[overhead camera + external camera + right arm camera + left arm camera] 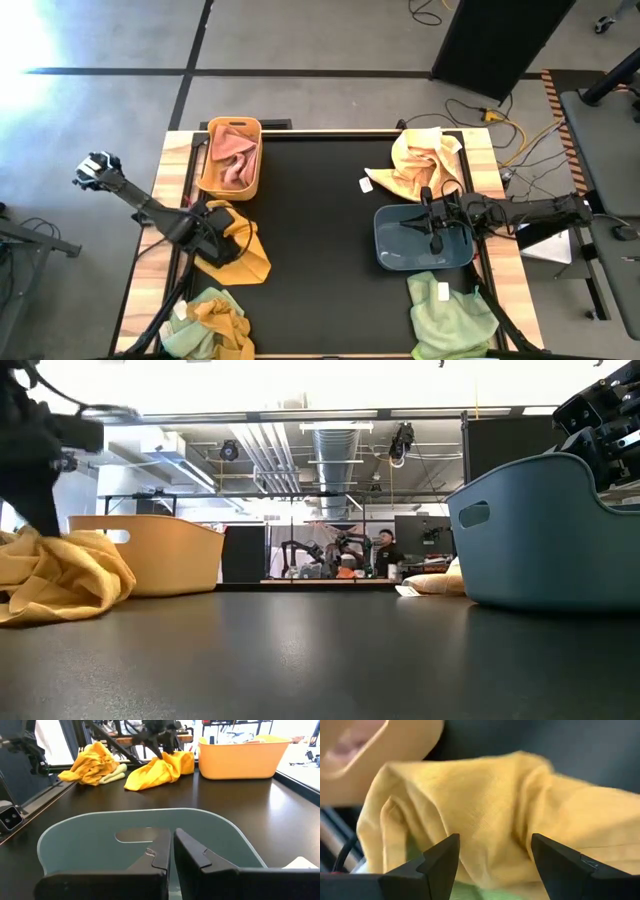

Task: Sort towels by color in basket
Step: Put the top yellow microfiber cloth into the yellow bin

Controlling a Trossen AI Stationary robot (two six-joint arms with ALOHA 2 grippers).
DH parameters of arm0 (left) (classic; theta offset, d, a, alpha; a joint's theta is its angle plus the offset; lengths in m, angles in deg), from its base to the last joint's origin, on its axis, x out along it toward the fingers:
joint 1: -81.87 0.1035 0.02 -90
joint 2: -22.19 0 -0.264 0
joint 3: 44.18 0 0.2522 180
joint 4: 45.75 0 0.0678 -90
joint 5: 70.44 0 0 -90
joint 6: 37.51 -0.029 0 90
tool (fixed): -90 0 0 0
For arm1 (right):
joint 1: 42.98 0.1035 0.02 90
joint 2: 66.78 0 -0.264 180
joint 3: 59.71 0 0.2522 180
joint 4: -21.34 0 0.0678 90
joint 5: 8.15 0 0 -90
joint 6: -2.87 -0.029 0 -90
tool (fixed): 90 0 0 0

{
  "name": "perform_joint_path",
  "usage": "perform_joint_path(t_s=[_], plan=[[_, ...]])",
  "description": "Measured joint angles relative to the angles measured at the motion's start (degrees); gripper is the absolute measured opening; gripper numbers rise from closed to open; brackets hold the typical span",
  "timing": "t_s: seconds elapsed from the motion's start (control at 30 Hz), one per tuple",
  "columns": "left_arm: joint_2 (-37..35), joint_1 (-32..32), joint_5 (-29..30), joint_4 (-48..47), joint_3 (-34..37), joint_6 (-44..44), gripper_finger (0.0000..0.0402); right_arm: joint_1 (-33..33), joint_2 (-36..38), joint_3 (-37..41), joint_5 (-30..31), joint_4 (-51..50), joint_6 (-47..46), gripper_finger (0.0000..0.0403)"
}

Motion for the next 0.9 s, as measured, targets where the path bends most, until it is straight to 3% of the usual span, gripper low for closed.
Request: perform_joint_path(t_s=[0.27, 0.37, 0.47, 0.63, 0.8, 0.9], plan=[[-0.26, 6.14, -2.53, 8.77, 4.3, -7.02, 0.0231, 0.0, 0.0, 0.02, 0.02, 0.0, 0.0, 0.0013], [0.09, 7.46, -4.78, 11.49, 5.41, -8.4, 0.0212, 0.0, 0.0, 0.01, 0.01, 0.0, 0.0, 0.0013], [0.91, 8.05, -5.05, 11.86, 5.69, -7.98, 0.0159, 0.0, 0.0, 0.0, 0.02, 0.0, 0.0, 0.0013], [1.77, 8.06, -4.56, 12.64, 3.46, -9.09, 0.0025, -0.02, 0.0, 0.01, 0.02, 0.0, 0.0, 0.0013], [1.72, 8.01, 1.46, 12.62, -6.02, -16.33, 0.001, 0.0, 0.0, 0.0, 0.0, 0.0, 0.0, 0.0013], [1.65, 8.0, 12.86, 11.45, -14.03, -21.6, 0.0002, -0.01, 0.0, 0.0, 0.0, 0.0, 0.0, 0.0013]])
